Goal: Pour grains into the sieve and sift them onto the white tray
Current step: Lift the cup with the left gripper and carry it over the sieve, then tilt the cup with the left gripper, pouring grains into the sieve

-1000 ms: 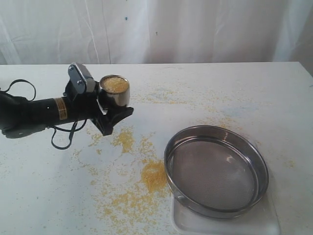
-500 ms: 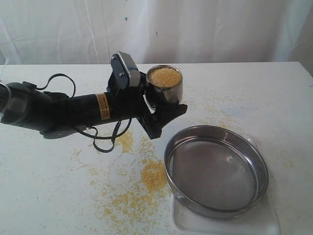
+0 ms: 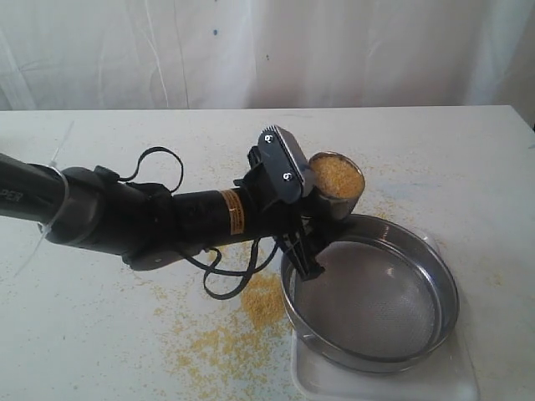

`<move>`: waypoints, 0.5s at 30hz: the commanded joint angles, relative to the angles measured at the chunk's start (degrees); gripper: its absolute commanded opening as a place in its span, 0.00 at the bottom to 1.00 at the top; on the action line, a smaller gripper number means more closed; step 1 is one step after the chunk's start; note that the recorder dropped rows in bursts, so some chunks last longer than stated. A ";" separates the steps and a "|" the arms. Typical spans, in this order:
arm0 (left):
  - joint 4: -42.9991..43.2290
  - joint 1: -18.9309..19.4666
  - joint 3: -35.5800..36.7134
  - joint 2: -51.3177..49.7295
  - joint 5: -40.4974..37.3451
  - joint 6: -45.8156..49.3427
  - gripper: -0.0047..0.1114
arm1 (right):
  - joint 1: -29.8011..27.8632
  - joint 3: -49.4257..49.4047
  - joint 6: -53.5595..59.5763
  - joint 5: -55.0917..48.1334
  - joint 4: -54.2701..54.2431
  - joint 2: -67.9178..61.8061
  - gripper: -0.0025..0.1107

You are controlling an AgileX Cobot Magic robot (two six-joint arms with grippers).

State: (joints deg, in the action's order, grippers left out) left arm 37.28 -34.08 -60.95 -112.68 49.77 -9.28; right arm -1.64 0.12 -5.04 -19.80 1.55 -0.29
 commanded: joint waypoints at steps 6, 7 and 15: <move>-7.40 -0.48 -3.69 1.06 -4.30 12.01 0.04 | -0.17 -0.12 0.28 0.26 0.26 0.29 0.02; -7.40 -0.58 -4.27 1.06 -5.29 12.39 0.04 | -0.17 -0.12 0.28 0.26 0.26 0.29 0.02; -6.81 -1.80 -7.76 1.06 -16.48 16.06 0.04 | -0.17 -0.12 0.28 0.26 0.26 0.29 0.02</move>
State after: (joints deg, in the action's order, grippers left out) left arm 30.72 -35.04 -67.36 -112.68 34.48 4.73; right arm -1.64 0.12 -5.04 -19.80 1.55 -0.29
